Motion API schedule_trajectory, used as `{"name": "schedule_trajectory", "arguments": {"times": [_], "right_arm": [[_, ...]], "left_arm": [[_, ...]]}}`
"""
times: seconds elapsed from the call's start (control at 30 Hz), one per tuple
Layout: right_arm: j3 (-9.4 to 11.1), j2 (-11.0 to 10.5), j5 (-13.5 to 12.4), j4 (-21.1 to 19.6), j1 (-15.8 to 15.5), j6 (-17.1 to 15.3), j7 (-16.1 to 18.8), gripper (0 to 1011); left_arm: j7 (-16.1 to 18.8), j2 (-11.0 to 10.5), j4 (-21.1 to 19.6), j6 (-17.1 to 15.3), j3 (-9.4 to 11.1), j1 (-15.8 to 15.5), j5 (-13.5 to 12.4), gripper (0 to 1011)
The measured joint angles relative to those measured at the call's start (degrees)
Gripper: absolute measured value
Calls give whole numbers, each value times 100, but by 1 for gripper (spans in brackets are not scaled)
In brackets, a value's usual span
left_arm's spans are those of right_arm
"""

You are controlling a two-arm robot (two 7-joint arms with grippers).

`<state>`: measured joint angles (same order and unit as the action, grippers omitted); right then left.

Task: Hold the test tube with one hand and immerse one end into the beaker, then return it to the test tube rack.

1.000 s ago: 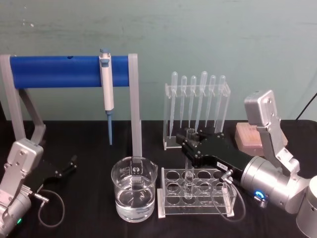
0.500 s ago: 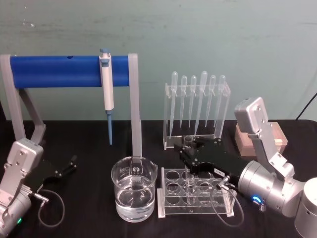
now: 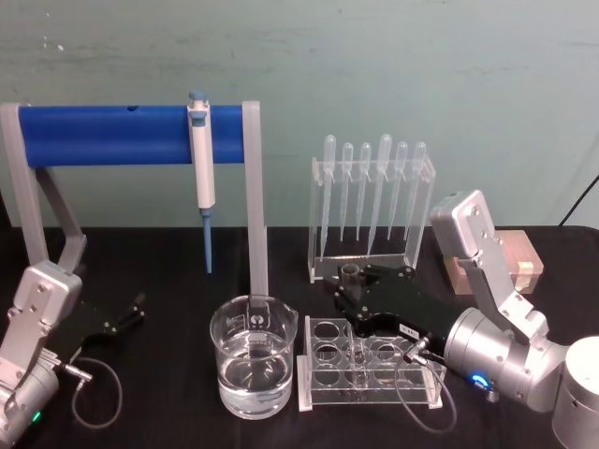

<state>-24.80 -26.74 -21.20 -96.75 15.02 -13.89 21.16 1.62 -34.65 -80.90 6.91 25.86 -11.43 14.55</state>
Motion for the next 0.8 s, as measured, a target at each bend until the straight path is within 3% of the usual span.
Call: {"name": "schedule_trajectory", "arguments": {"times": [0.4, 0.6, 0.8], "right_arm": [[-22, 72, 99, 65, -17, -23, 46, 251], [36, 82, 124, -28, -49, -23, 41, 445], [233, 25, 57, -385, -180, -21, -29, 628]], "left_arm": [[0, 0, 0, 0, 0, 0, 0, 1000], [0, 0, 0, 0, 0, 0, 0, 1000], [0, 0, 0, 0, 0, 0, 0, 1000]]}}
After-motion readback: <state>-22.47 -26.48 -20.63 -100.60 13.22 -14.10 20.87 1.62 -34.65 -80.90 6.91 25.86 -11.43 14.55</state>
